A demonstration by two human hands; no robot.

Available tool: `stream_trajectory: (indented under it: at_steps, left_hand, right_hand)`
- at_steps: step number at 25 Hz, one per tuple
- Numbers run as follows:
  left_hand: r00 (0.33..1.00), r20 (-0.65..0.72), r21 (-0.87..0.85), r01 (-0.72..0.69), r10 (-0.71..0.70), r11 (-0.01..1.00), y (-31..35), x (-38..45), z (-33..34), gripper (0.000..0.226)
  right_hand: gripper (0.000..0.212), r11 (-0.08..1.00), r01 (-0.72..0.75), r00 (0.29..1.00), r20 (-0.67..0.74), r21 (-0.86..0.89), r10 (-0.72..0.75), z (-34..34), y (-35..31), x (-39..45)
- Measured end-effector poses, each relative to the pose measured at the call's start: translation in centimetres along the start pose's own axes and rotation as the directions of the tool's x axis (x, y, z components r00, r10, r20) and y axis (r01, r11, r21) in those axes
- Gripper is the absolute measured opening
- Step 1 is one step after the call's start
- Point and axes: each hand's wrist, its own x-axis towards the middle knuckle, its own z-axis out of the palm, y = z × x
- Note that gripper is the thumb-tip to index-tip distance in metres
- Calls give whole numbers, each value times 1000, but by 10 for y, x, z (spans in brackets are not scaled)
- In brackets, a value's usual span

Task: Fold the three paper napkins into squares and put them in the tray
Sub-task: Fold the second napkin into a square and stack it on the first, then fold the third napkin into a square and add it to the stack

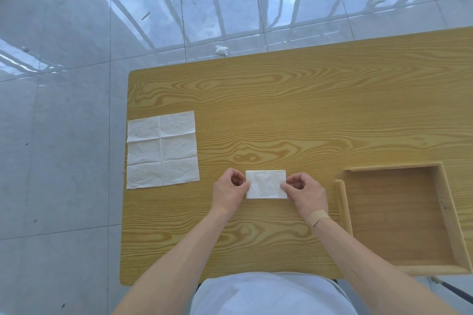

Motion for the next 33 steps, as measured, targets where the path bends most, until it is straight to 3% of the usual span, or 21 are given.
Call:
stream_trajectory:
  at_steps: [15,19,22,26,30,33]
  left_hand:
    - [998,-69,110,-5,12,994,3,-4,7,12]
    - [999,-35,125,-5,10,992,0,-12,-3,11]
    - [999,39,175,-45,38,984,-9,-23,-21,10]
    - [974,192,422,-193,121,886,-32,-36,-54,15]
    - [941,291,596,-318,171,738,-54,-41,-96,28]
    - [921,329,675,-384,209,630,-72,-40,-130,34]
  right_hand:
    - [13,991,31,996,-78,-128,-41,7,-6,-7]
    - [13,962,101,991,-58,-254,-119,1,-2,-14]
    - [13,878,217,966,-35,-426,-256,-2,7,-24]
    - [24,659,371,897,69,-654,-436,6,18,-40]
    - [29,486,438,857,186,-757,-481,32,16,-59]
    - [31,451,484,845,267,-750,-463,63,7,-73]
